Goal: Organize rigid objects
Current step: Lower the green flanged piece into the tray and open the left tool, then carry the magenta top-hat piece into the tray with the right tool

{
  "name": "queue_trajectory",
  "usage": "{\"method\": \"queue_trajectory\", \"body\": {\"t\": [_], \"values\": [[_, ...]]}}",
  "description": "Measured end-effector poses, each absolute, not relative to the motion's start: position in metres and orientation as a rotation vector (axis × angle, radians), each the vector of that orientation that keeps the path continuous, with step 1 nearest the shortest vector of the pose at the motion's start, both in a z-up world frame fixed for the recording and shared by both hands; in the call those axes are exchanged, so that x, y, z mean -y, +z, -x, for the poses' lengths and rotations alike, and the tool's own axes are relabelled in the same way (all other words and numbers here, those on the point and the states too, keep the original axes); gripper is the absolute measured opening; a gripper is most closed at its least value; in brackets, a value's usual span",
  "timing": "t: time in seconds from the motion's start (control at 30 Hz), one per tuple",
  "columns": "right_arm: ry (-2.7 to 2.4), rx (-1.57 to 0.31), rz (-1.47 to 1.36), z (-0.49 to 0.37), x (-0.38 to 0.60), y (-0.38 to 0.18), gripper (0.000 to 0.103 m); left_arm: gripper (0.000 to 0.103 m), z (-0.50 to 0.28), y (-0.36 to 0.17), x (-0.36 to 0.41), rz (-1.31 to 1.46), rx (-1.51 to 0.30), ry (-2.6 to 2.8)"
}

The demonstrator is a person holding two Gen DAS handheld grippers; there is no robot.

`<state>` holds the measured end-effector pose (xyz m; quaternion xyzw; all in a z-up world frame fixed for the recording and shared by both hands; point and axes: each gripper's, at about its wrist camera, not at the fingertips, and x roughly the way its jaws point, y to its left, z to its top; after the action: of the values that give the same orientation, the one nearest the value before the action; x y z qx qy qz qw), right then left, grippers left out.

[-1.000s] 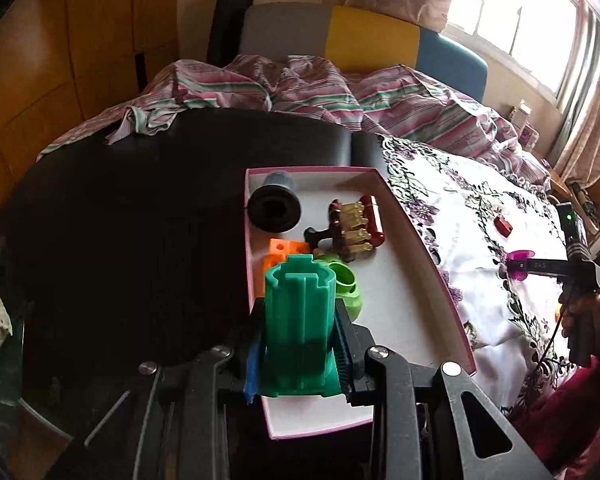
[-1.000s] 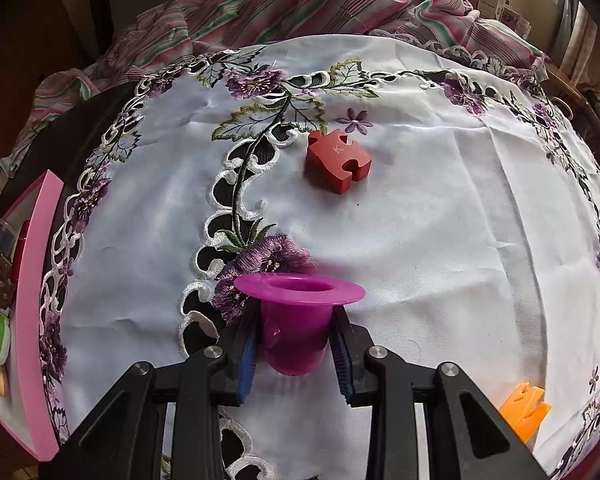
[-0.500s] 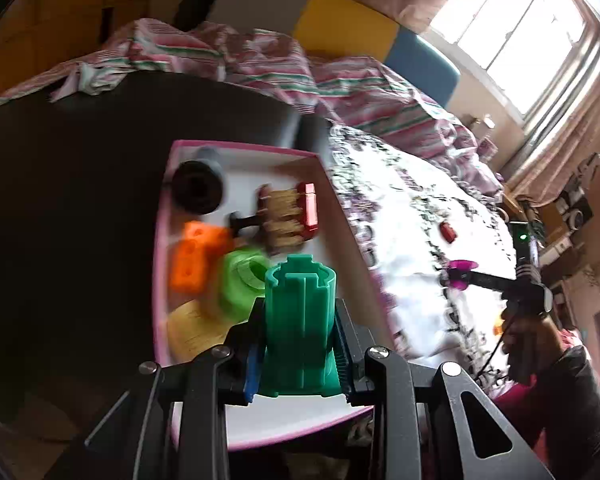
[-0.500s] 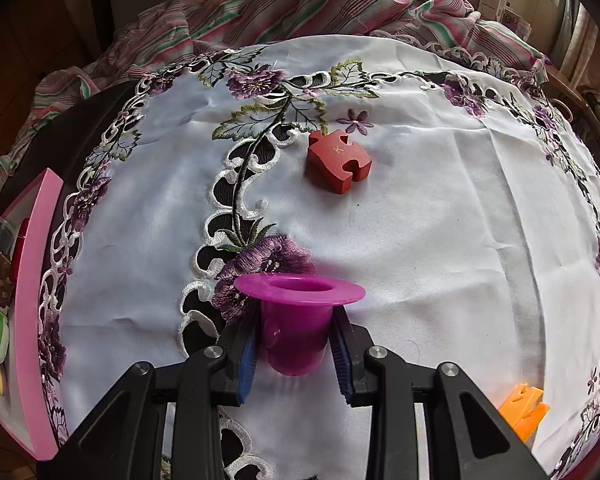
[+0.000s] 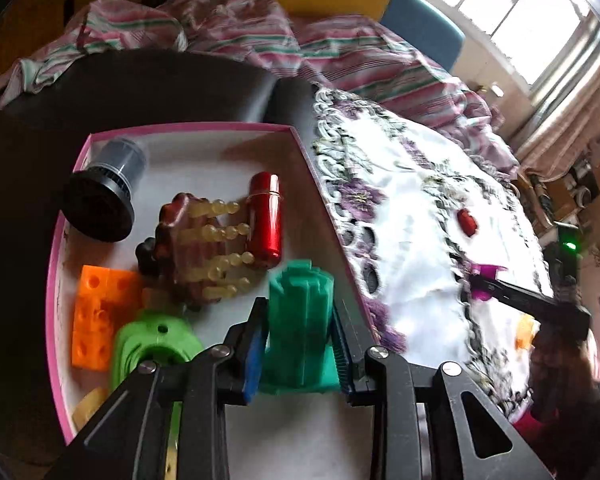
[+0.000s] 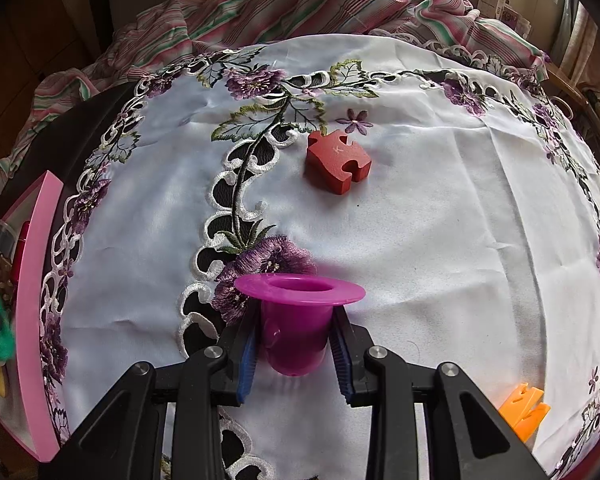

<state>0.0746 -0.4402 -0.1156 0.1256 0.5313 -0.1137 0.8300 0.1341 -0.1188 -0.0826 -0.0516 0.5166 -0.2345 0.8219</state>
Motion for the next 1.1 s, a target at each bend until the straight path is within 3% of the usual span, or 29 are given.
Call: {"method": "queue_trajectory", "body": {"t": [0.43, 0.83, 1.1], "values": [[-0.251, -1.127, -0.249, -0.076, 0.439, -0.115, 0.032, 0.052, -0.115, -0.063, 0.110, 0.043, -0.994, -0.445], [-0.254, -1.129, -0.228, -0.076, 0.438, -0.115, 0.032, 0.061, -0.080, -0.035, 0.093, -0.051, -0.879, -0.330], [-0.254, -1.129, -0.221, -0.076, 0.438, -0.115, 0.032, 0.061, -0.064, -0.039, 0.074, -0.040, -0.892, -0.281]]}}
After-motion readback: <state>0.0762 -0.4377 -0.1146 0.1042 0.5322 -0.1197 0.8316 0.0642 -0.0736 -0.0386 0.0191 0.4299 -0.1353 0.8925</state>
